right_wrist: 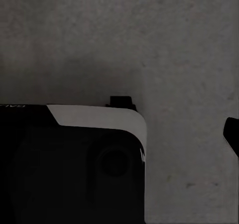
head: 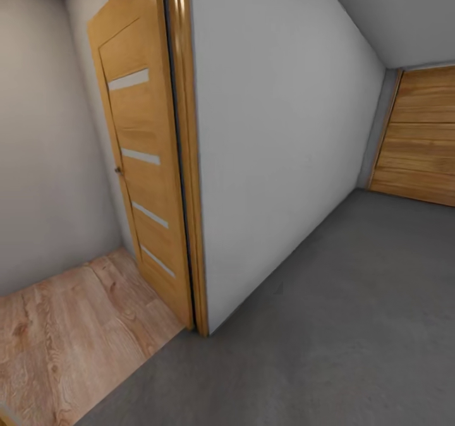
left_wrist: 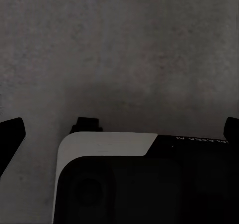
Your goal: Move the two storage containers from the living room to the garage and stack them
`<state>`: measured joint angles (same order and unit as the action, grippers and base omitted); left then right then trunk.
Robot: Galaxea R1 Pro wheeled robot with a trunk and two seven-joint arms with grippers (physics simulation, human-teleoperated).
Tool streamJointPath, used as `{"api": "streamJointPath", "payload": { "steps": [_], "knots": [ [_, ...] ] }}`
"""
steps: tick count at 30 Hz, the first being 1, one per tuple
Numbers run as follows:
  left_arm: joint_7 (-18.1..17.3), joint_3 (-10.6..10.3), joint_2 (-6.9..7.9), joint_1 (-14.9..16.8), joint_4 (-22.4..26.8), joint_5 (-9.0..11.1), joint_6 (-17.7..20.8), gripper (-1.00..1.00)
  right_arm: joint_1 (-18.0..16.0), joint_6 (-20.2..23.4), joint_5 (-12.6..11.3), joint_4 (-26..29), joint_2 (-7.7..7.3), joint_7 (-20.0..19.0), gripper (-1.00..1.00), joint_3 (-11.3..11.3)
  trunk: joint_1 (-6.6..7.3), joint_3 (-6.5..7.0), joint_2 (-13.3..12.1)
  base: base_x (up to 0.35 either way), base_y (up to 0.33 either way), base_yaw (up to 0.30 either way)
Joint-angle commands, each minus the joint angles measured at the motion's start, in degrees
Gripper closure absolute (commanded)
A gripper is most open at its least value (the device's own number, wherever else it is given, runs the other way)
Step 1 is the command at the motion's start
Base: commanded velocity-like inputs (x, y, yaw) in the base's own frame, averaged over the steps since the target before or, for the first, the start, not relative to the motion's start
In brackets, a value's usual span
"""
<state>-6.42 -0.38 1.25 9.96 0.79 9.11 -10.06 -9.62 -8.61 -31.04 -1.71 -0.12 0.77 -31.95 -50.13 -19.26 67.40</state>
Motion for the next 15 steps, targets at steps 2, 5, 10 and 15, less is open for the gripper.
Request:
{"api": "streamJointPath", "payload": {
  "steps": [2, 5, 10, 15],
  "knots": [
    [-0.35, -0.06, -0.01, 0.06, -0.1, 0.56, -0.14, -1.0, -0.05, -0.27, -0.42, -0.14, 0.03, 0.02, -1.0, -0.48, -0.03, -0.07, 0.03, 0.321, 0.0, 0.249],
    [-0.35, -0.06, 0.0, 0.06, -0.12, 0.56, -0.14, -1.0, -0.05, -0.27, -0.42, -0.14, 0.03, 0.02, -1.0, -0.48, -0.03, -0.07, 0.03, 0.321, 0.0, 0.262],
    [-0.35, -0.06, 0.0, 0.06, -0.09, 0.56, -0.14, -1.0, -0.05, -0.27, -0.42, -0.14, 0.03, 0.02, -1.0, -0.48, -0.03, -0.07, 0.03, 0.321, 0.0, 0.267],
    [-0.35, -0.06, -0.01, 0.06, -0.12, 0.56, -0.14, -1.0, -0.05, -0.27, -0.39, -0.14, 0.03, 0.02, -1.0, -0.48, -0.03, -0.07, 0.03, 0.321, 0.0, 0.269]
  ]
}}
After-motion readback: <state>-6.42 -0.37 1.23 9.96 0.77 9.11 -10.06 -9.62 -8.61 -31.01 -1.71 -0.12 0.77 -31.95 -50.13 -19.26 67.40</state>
